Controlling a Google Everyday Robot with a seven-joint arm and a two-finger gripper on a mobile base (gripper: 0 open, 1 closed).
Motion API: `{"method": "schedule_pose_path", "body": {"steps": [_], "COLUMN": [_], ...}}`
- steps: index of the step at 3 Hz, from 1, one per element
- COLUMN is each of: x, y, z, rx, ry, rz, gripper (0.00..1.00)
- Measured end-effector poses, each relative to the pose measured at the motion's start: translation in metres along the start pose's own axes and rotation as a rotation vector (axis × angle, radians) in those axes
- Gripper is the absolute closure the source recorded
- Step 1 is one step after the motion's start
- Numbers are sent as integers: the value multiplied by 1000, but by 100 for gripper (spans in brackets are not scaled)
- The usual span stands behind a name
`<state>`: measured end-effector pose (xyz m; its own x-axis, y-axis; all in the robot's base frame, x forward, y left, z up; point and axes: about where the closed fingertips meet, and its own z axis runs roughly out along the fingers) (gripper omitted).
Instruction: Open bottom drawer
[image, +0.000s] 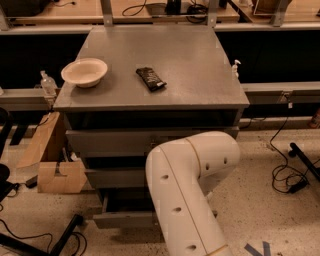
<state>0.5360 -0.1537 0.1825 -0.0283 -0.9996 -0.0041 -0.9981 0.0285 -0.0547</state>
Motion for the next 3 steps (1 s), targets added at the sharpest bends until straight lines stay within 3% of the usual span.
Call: {"method": "schedule_pose_path", "body": {"steps": [1,2,3], "x": [-3,-3,2], "y": [0,2,17], "z": [3,3,4], "rx": [-8,-10,-33], "ry": [-5,-5,29], "rz": [-1,-2,26], "gripper": [3,25,49]}}
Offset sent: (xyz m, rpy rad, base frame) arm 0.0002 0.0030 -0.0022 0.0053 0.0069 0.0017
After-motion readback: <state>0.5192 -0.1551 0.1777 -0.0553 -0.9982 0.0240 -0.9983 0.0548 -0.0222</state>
